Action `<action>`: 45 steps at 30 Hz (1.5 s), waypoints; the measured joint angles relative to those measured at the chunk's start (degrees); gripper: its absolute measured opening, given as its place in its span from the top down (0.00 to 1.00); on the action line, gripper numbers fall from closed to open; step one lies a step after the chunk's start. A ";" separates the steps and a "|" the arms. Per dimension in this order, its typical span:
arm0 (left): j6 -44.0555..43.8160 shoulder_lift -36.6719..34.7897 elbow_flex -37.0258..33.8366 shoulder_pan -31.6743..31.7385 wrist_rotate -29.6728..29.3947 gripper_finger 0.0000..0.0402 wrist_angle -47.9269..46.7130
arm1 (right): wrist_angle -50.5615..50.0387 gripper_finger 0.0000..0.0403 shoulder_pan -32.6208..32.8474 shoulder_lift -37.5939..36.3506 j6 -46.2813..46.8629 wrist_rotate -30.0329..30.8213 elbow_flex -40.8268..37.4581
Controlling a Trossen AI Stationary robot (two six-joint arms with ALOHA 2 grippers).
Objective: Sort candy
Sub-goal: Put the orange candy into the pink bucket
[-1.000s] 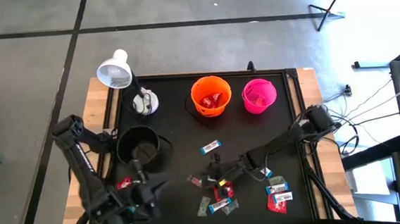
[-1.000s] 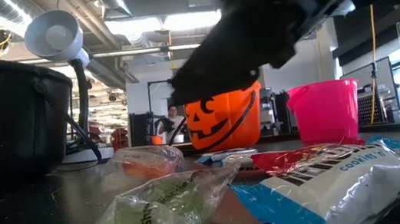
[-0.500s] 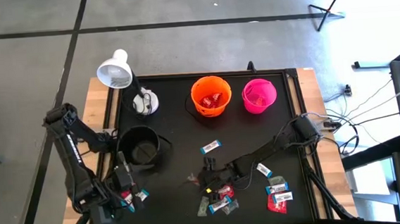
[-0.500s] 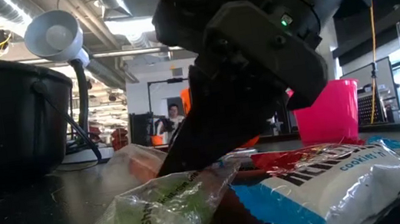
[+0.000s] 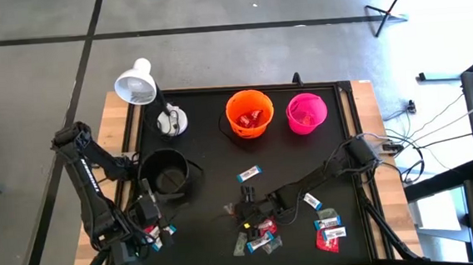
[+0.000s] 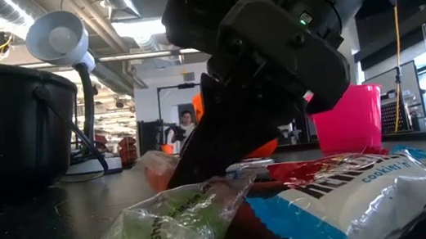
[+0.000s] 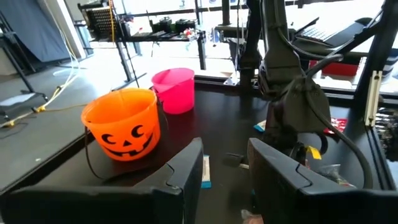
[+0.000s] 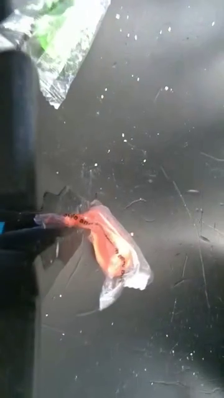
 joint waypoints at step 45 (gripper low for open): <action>2.97 0.04 -0.04 0.66 -1.03 0.71 0.81 | -59.75 0.96 -43.88 -60.84 -4.43 2.29 -7.59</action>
